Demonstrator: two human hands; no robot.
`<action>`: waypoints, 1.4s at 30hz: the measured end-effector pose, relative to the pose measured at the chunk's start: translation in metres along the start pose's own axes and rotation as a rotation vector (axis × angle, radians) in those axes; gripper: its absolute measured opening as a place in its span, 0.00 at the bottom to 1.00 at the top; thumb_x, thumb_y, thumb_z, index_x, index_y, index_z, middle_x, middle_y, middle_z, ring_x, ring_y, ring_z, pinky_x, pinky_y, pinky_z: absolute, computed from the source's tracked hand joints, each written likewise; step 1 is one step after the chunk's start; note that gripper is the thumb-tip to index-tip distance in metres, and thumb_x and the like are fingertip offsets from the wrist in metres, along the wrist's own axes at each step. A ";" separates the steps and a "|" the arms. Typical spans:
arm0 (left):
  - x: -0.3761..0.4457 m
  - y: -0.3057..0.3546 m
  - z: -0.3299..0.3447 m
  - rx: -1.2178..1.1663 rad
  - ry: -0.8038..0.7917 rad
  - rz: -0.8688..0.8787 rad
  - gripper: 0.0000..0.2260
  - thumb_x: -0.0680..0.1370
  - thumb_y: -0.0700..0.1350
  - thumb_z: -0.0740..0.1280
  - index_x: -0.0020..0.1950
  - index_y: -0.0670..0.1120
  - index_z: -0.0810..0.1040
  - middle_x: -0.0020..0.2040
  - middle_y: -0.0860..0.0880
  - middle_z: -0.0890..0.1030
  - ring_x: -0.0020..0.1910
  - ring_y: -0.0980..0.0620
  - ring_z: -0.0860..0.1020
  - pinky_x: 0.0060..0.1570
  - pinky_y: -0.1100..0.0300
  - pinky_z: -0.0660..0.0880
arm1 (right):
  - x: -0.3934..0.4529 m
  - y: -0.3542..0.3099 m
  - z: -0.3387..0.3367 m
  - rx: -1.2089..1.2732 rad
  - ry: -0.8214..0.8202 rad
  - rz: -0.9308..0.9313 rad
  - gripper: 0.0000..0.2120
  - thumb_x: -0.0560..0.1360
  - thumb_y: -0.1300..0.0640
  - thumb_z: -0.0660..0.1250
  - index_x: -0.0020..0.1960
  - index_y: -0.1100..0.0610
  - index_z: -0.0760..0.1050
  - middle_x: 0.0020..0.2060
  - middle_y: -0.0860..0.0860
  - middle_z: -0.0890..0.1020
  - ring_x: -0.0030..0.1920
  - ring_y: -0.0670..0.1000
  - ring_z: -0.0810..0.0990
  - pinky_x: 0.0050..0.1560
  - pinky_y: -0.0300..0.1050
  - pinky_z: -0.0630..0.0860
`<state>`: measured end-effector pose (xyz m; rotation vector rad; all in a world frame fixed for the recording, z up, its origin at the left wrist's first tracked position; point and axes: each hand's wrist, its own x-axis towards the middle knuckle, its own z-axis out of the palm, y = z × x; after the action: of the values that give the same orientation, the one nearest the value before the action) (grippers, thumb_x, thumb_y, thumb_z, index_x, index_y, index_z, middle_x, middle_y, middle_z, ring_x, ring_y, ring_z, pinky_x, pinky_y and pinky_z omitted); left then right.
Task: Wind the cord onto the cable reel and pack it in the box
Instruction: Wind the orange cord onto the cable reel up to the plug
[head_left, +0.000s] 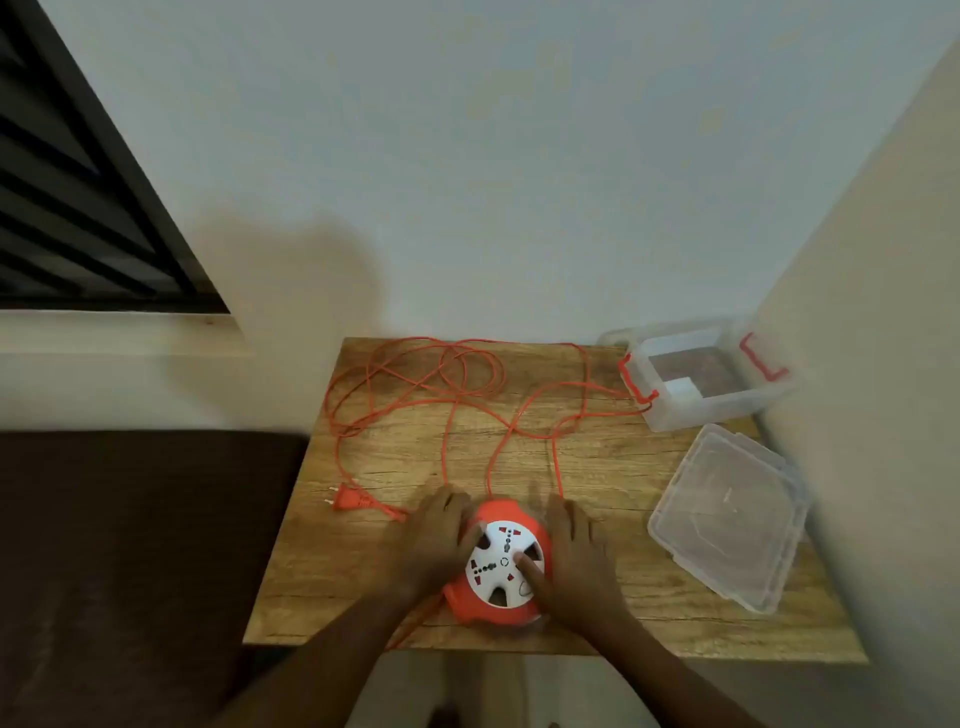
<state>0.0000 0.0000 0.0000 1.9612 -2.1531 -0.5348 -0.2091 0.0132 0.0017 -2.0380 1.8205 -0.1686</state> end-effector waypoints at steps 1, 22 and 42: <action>-0.001 0.000 0.002 -0.056 -0.001 -0.023 0.17 0.83 0.57 0.60 0.64 0.49 0.77 0.59 0.49 0.78 0.56 0.52 0.75 0.54 0.58 0.71 | -0.001 0.000 0.000 0.050 0.007 0.013 0.43 0.72 0.30 0.56 0.78 0.52 0.48 0.74 0.55 0.61 0.72 0.57 0.62 0.68 0.54 0.64; 0.060 0.027 -0.080 -1.246 -0.119 -0.098 0.22 0.80 0.59 0.68 0.58 0.41 0.81 0.47 0.35 0.84 0.42 0.40 0.84 0.40 0.53 0.82 | 0.045 -0.034 -0.103 0.323 0.067 -0.289 0.44 0.73 0.39 0.67 0.78 0.47 0.46 0.66 0.53 0.66 0.65 0.52 0.62 0.66 0.57 0.62; 0.098 0.073 -0.160 -1.152 0.052 -0.045 0.23 0.80 0.61 0.68 0.53 0.39 0.83 0.46 0.39 0.87 0.43 0.35 0.87 0.48 0.41 0.84 | 0.047 -0.063 -0.172 -0.640 0.308 -0.717 0.20 0.71 0.60 0.72 0.61 0.49 0.76 0.67 0.61 0.71 0.62 0.66 0.72 0.56 0.65 0.75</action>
<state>-0.0197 -0.1150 0.1644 1.2958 -1.2191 -1.3136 -0.2037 -0.0652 0.1739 -3.2210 1.2954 -0.1035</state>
